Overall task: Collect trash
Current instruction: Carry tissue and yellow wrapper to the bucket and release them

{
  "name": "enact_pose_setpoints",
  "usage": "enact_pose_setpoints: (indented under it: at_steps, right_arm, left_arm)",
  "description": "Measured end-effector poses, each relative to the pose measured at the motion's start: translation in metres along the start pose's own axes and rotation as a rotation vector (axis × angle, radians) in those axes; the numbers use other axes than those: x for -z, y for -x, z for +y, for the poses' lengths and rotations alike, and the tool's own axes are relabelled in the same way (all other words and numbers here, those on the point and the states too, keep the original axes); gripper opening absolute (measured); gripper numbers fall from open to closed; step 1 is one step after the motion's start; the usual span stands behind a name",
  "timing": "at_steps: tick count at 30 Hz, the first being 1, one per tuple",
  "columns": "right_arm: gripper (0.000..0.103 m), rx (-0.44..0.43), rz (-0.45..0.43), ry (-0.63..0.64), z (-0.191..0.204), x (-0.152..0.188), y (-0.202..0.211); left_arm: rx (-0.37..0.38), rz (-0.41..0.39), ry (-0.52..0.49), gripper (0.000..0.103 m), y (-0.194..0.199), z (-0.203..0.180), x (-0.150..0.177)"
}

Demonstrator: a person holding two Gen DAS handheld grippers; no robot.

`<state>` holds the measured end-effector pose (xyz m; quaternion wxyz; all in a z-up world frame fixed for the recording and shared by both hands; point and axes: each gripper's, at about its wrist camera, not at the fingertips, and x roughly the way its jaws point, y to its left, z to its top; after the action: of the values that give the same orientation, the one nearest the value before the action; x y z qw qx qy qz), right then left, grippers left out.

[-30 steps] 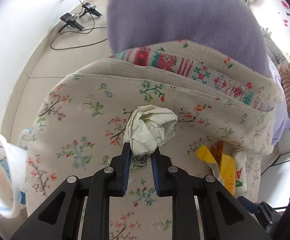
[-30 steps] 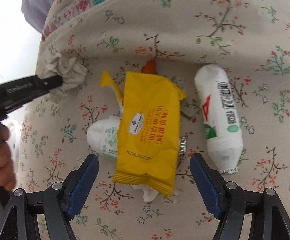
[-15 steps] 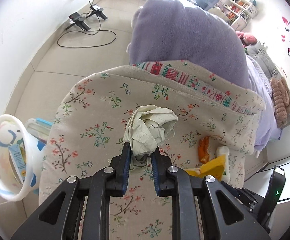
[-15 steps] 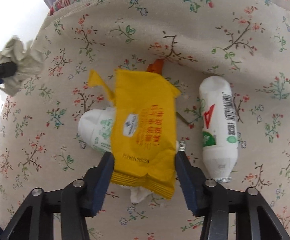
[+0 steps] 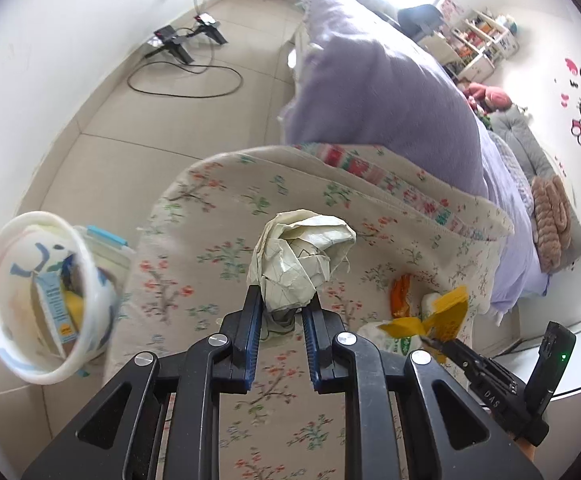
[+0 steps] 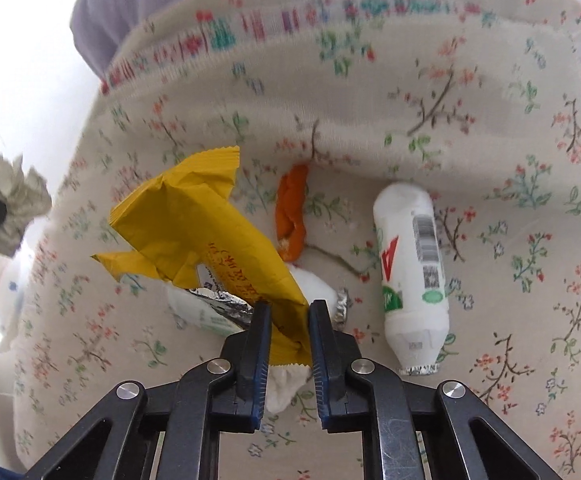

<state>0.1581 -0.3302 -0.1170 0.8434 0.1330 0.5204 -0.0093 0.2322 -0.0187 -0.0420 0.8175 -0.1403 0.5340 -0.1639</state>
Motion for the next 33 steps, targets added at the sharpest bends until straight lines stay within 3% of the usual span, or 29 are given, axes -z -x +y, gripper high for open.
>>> enact_pose_setpoints:
  at_steps: [12, 19, 33]
  right_arm:
    - [0.016, -0.121, -0.076, 0.045, 0.029, -0.004, 0.018]
    - [0.016, -0.206, -0.035, 0.098, 0.066, 0.002, 0.010]
    - [0.017, -0.481, 0.133, 0.054, 0.161, 0.013, -0.039]
  left_arm:
    - [-0.075, -0.028, 0.201, 0.021, 0.062, 0.120, 0.003]
    - [-0.153, -0.029, 0.331, 0.021, 0.083, 0.200, 0.019]
    - [-0.183, 0.037, 0.378, 0.022, 0.060, 0.234, 0.022]
